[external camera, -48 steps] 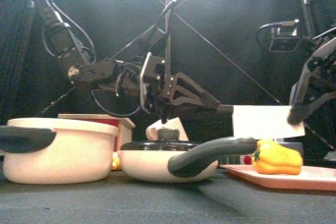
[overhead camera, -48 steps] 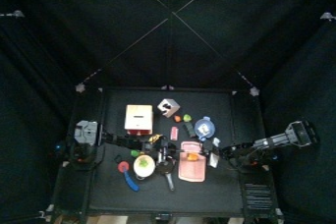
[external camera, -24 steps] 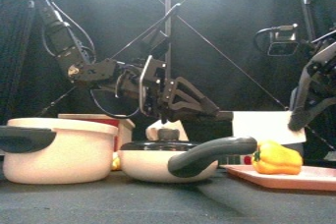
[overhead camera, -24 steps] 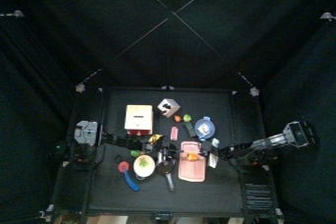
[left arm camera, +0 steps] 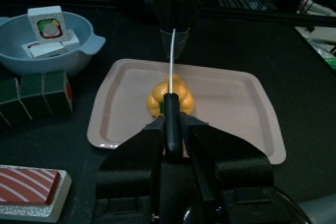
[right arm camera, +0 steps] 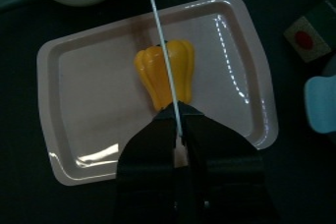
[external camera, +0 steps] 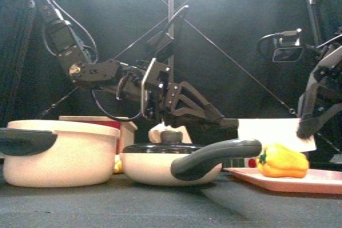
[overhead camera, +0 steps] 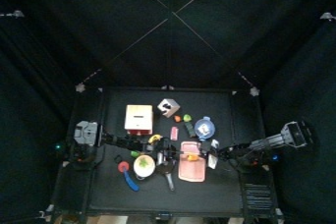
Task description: Cut squash
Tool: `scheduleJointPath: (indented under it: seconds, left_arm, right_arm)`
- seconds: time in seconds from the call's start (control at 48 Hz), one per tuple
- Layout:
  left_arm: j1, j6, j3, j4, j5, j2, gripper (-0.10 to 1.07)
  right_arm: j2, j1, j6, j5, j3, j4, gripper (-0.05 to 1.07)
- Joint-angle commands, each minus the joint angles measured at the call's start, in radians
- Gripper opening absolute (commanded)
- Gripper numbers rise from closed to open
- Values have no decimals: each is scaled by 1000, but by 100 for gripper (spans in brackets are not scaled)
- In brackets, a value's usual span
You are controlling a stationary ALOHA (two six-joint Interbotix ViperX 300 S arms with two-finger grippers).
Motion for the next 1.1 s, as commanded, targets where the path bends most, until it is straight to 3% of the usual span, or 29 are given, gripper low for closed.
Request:
scheduleJointPath:
  seconds: [0.0,0.438,1.083]
  left_arm:
    - [2,0,3,-5,11,-20,59]
    - [5,0,-3,-29,21,-11,59]
    - [9,0,-21,-43,89,12,59]
  right_arm:
    - [15,2,3,-2,8,8,36]
    - [78,2,6,-6,3,12,36]
    - [103,0,6,-11,-3,14,36]
